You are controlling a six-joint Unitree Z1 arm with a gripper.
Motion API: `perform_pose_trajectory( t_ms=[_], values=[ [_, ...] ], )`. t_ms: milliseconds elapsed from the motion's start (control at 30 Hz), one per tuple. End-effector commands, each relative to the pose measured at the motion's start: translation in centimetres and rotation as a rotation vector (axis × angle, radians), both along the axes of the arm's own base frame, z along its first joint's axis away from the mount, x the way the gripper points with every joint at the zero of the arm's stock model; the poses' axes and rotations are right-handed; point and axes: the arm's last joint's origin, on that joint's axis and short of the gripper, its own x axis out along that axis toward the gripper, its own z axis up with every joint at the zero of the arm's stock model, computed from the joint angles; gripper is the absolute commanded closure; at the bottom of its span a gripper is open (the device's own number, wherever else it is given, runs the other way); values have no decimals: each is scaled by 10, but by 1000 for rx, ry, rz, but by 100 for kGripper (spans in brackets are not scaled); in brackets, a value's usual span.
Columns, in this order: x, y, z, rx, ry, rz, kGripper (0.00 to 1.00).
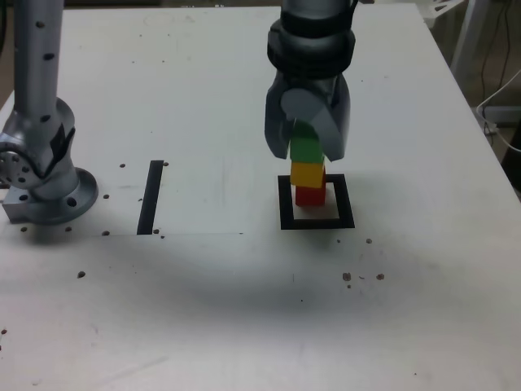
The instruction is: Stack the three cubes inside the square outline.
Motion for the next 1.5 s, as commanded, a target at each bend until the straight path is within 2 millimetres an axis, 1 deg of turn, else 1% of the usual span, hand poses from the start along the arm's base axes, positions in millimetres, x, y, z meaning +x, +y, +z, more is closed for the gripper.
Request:
perform_pose_trajectory(
  t_ms=[0,200,267,333,367,500,567,633,733,833,1033,1233,1467],
  values=[
    [0,0,-1,-1,2,0,8],
    [-2,1,2,5,-8,0,2],
    [-7,2,7,16,-20,4,1],
    [-15,4,16,37,-39,16,1],
    [-21,6,22,50,-50,24,1],
    [-57,14,46,104,-90,76,1],
    [-77,19,51,116,-95,101,1],
    [-96,24,52,119,-90,126,1],
    [-121,29,47,117,-68,154,1],
    [-142,31,37,106,-41,172,1],
    [-169,30,7,66,6,193,1],
    [-181,29,-22,29,36,208,1],
    [-190,27,-47,-8,58,218,1]
  ],
)
